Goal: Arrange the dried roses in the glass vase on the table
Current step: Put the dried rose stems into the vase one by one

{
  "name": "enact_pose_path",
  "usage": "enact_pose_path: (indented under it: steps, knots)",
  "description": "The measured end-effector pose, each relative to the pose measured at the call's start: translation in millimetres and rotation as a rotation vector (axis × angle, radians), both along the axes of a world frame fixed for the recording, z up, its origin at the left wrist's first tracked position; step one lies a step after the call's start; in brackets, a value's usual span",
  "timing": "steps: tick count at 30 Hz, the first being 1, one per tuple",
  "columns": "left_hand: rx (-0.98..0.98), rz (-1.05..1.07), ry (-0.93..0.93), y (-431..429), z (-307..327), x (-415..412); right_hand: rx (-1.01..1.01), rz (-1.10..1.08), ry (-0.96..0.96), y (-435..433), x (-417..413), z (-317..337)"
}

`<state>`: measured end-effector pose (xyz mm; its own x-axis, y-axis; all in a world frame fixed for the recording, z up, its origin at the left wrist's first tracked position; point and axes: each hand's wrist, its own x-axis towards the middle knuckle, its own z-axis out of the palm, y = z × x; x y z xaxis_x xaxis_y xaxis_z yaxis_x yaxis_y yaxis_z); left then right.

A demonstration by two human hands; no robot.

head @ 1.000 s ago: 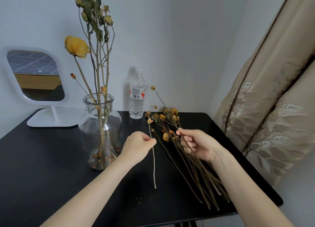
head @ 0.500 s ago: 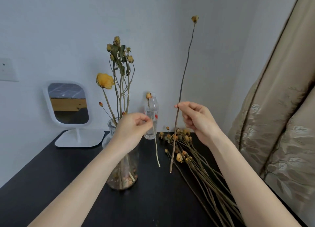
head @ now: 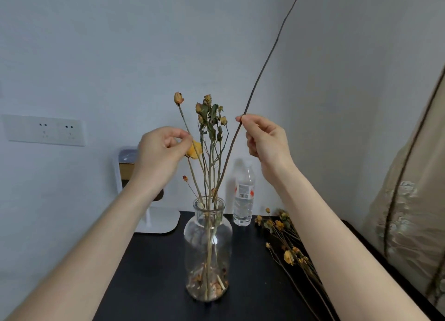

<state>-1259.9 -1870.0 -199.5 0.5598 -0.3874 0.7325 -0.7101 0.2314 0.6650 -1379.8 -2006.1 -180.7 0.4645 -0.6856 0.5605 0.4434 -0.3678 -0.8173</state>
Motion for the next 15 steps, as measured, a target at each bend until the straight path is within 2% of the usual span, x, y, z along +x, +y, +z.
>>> enact_pose_path:
  steps: [4,10,15]
  knots:
    - [0.061,0.023,-0.033,-4.5,-6.9,10.4,-0.026,-0.044,0.039,2.5,8.0,-2.4]
    - [0.262,0.073,-0.087,-15.3,-38.1,16.8,-0.033,-0.082,0.147,0.8,13.7,-23.1]
    - [0.345,0.092,-0.057,-19.8,-58.7,14.6,-0.036,-0.087,0.232,-2.6,14.8,-43.6]
